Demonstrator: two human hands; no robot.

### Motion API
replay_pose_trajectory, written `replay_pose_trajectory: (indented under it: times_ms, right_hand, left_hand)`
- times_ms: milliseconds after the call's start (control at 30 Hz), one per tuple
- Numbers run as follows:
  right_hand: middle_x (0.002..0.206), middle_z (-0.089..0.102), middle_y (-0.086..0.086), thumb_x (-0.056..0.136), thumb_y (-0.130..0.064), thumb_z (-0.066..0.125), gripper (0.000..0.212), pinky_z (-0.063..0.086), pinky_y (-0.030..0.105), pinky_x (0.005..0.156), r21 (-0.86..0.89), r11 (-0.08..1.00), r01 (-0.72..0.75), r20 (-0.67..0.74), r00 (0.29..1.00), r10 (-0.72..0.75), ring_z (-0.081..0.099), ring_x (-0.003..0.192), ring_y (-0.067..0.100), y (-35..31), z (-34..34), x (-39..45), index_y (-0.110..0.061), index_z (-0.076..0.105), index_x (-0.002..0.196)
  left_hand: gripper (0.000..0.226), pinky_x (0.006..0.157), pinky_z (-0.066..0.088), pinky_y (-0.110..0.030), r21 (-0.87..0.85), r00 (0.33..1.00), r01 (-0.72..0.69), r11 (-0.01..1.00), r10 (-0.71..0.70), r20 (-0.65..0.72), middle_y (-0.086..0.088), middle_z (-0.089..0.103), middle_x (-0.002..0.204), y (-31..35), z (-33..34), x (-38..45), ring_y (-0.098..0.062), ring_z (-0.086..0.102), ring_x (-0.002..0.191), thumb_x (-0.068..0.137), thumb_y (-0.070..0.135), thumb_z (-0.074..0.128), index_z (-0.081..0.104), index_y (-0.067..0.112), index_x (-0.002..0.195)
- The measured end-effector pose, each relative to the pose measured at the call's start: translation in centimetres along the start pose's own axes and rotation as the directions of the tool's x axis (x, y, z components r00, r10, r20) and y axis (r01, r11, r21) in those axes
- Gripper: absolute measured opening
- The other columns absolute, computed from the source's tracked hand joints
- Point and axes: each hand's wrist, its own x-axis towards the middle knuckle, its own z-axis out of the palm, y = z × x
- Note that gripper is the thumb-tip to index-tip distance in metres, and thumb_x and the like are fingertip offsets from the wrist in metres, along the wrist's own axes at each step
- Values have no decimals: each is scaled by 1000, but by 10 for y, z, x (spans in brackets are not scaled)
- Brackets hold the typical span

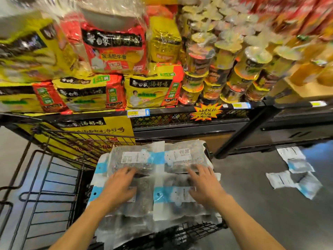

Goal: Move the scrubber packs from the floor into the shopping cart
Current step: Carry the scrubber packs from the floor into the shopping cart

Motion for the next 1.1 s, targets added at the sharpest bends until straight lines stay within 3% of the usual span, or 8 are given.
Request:
replay_pose_trajectory:
  times_ms: [100,200,300,400,500,633,833,1100]
  right_hand:
    - [162,28,10,91,-50,57,76,17,46,126,68,997,-40,-80,996,45,24,151,30,17,-27,-16,-26,27,157]
    - [167,20,6,93,-55,56,86,15,44,127,142,986,-84,-197,974,111,18,155,24,51,-51,-47,-23,17,162]
    - [169,19,1,93,-60,55,89,16,42,127,266,950,-161,-310,919,243,17,156,20,105,-62,-96,-22,16,163]
    - [168,22,2,93,-60,58,88,20,40,125,369,892,-262,-353,848,396,22,155,21,175,-64,-166,-22,21,162]
    - [169,20,3,95,-59,57,86,27,33,119,431,823,-370,-327,786,524,24,154,21,249,-58,-247,-21,19,163]
    - [169,20,4,95,-59,57,86,25,39,120,501,707,-499,-315,656,686,23,154,24,336,-52,-350,-21,20,162]
    - [170,18,7,94,-60,58,88,25,39,121,562,519,-644,-251,466,849,21,156,24,443,-38,-453,-21,19,162]
    - [169,21,5,94,-64,55,87,26,39,122,649,345,-678,-205,281,938,24,154,24,568,-52,-471,-23,20,162]
  left_hand:
    - [70,111,40,-41,19,991,-105,994,106,-87,1,45,152,48,-29,15,-23,45,138,88,37,63,39,29,153]
    - [76,117,34,-39,54,956,-241,969,246,-157,-2,39,160,119,-56,31,-24,40,145,93,42,61,27,27,159]
    - [80,122,28,-37,93,900,-365,927,376,-222,-6,27,167,215,-70,44,-24,29,152,94,45,58,19,25,162]
    - [82,121,31,-38,116,825,-491,863,504,-257,-5,30,166,327,-65,47,-24,31,151,94,48,59,22,24,161]
    - [82,120,32,-37,151,738,-617,773,634,-233,-6,33,165,443,-52,40,-24,34,150,91,51,60,24,24,160]
    - [81,120,33,-38,239,595,-753,613,790,-152,-6,30,166,586,-39,31,-25,33,150,94,52,59,24,24,161]
    - [82,110,44,-43,273,444,-857,438,895,-44,-4,32,163,744,-24,34,-29,44,142,92,49,63,21,32,160]
    - [81,111,44,-40,289,365,-894,342,931,26,-1,32,162,884,-24,110,-26,45,141,92,50,60,18,34,160]
